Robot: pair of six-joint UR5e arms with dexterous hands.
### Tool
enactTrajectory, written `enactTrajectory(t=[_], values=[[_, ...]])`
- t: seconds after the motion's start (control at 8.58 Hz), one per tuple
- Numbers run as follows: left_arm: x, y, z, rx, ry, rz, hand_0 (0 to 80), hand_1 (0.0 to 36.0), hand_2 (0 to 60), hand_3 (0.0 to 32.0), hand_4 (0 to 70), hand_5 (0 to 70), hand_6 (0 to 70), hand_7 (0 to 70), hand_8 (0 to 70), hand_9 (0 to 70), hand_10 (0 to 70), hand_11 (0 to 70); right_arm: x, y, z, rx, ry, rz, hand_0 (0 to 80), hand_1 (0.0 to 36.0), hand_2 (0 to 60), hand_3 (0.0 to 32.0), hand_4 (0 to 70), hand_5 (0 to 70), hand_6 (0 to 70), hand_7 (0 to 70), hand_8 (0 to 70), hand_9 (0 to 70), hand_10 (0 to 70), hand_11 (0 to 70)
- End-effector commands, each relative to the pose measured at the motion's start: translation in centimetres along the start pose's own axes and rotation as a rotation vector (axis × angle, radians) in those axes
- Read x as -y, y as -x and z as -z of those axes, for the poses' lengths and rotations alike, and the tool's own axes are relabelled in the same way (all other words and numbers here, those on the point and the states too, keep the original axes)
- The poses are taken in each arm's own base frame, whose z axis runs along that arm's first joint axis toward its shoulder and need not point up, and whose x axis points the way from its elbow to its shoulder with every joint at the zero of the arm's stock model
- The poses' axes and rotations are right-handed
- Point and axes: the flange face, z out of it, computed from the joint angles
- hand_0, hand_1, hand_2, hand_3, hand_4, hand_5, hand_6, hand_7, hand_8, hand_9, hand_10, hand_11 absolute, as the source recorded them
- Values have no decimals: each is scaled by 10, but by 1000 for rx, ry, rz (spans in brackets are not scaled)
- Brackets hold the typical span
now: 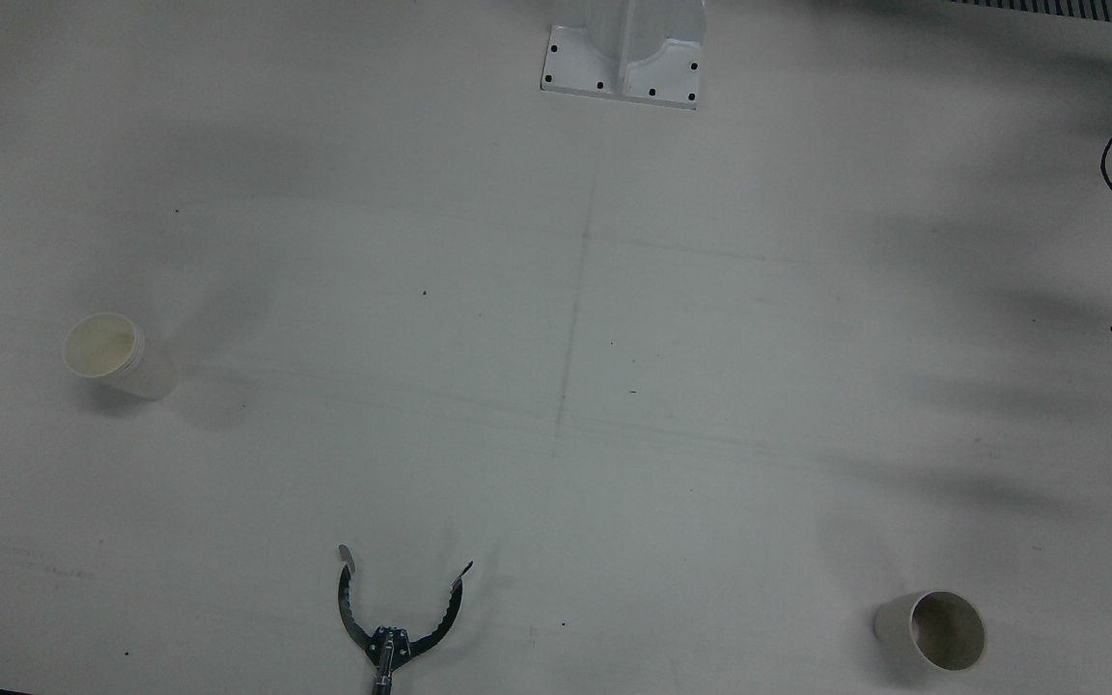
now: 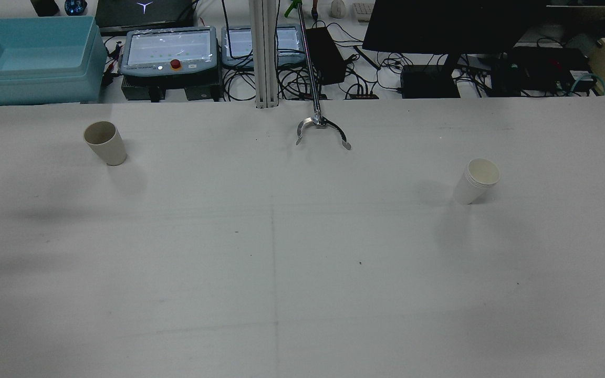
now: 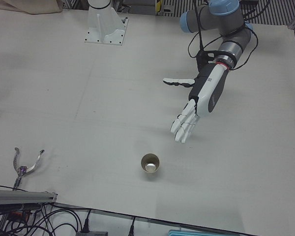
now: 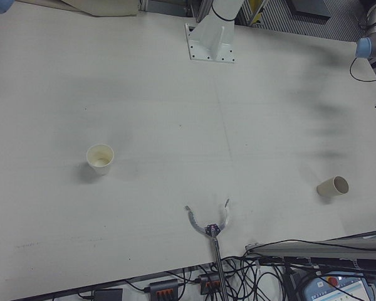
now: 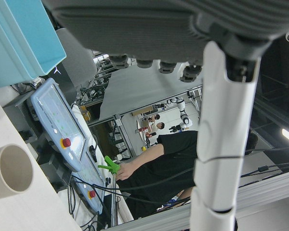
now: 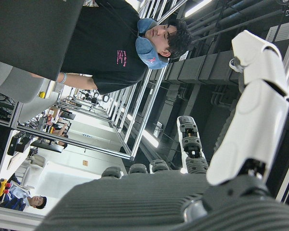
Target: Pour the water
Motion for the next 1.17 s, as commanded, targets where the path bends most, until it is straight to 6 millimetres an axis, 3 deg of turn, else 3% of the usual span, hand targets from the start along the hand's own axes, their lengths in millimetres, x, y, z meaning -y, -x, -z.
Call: enactTrajectory(t=[0.0, 0.23, 0.35, 0.58, 0.82, 1.05], values=[[69, -42, 34, -95, -88, -12, 688, 240, 0, 8, 104, 19, 0, 47, 0, 0, 2, 34, 1, 0, 2, -2, -4, 0, 468, 170, 242, 8, 131, 73, 17, 57, 0, 0, 0, 0], [99, -31, 69, -83, -115, -15, 685, 241, 0, 10, 103, 18, 0, 46, 0, 0, 0, 30, 1, -1, 2, -5, -3, 0, 469, 170, 238, 8, 132, 76, 17, 58, 0, 0, 0, 0], [115, -21, 68, -82, -90, -13, 642, 239, 0, 10, 102, 16, 0, 50, 0, 0, 2, 33, 5, -3, 7, -10, -12, 1, 469, 169, 238, 8, 132, 72, 17, 57, 0, 0, 0, 0], [145, 9, 46, 12, -56, -22, 632, 242, 0, 16, 91, 19, 0, 52, 0, 0, 0, 26, 5, -20, 11, -50, -13, 1, 468, 168, 234, 12, 128, 67, 14, 50, 0, 0, 0, 0], [159, 18, 2, 8, -42, -20, 633, 244, 0, 8, 99, 19, 0, 54, 0, 0, 1, 31, 3, -26, 11, -63, -9, -1, 470, 172, 236, 10, 130, 68, 13, 51, 0, 0, 0, 0], [139, 49, -30, 42, 18, -43, 679, 251, 0, 8, 105, 18, 0, 50, 0, 0, 2, 34, 2, -33, 11, -77, -8, 1, 471, 171, 239, 8, 140, 72, 15, 57, 0, 0, 0, 0]])
